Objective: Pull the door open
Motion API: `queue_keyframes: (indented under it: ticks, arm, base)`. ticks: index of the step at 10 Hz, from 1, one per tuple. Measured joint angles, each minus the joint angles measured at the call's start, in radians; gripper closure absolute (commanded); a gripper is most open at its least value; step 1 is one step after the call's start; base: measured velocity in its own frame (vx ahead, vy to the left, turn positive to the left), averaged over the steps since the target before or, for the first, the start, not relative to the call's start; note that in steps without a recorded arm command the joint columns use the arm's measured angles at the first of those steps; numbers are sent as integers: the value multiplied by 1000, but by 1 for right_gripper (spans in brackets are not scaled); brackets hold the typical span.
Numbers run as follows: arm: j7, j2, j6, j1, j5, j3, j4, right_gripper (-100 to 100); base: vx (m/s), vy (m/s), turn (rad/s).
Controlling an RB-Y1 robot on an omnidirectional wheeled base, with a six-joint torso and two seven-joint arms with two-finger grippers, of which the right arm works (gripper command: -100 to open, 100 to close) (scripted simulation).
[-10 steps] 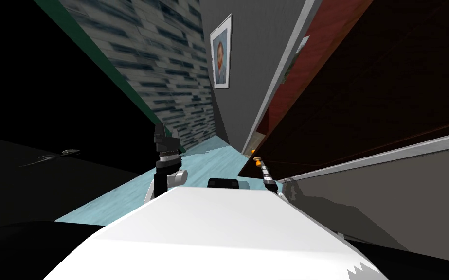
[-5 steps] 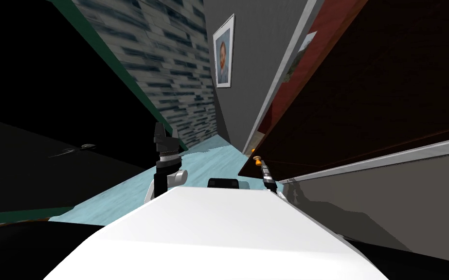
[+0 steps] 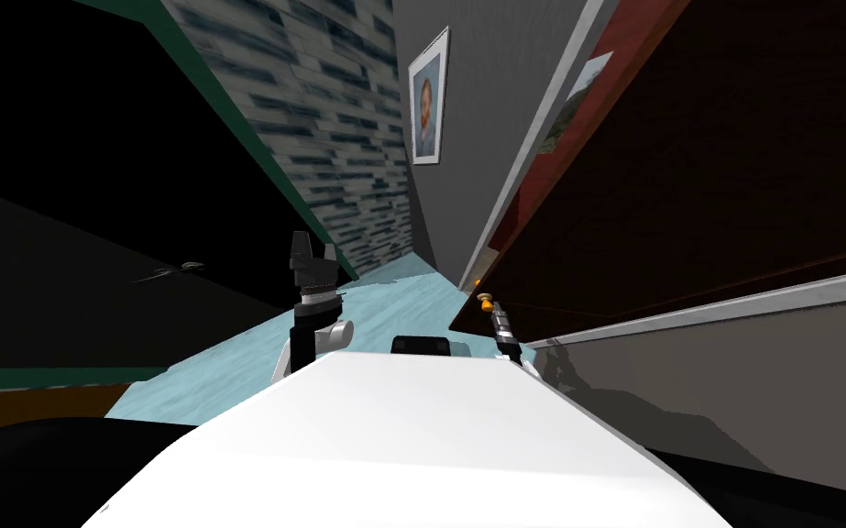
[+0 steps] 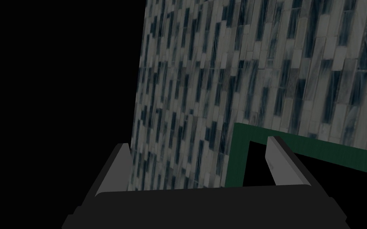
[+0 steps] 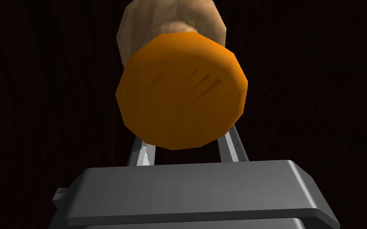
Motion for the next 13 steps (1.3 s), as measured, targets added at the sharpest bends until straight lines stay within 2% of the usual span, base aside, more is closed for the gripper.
queue_keyframes:
  ticks: [4, 6, 7, 9, 13]
  arm:
    - [-96, -2, 32, -1, -63, 38, -17, 100]
    - [-136, -11, 15, -22, -96, 55, 28, 100]
    - [-155, -10, 21, -21, -106, 61, 21, 100]
    - [-183, -5, 53, 0, -126, 74, -27, 100]
    - [-293, -16, 74, -13, -215, 123, -16, 100]
  base:
    - [-58, -26, 70]
    - [-59, -20, 62]
    - [-13, -5, 0]
    - [-66, -27, 117]
    - [-75, -33, 81]
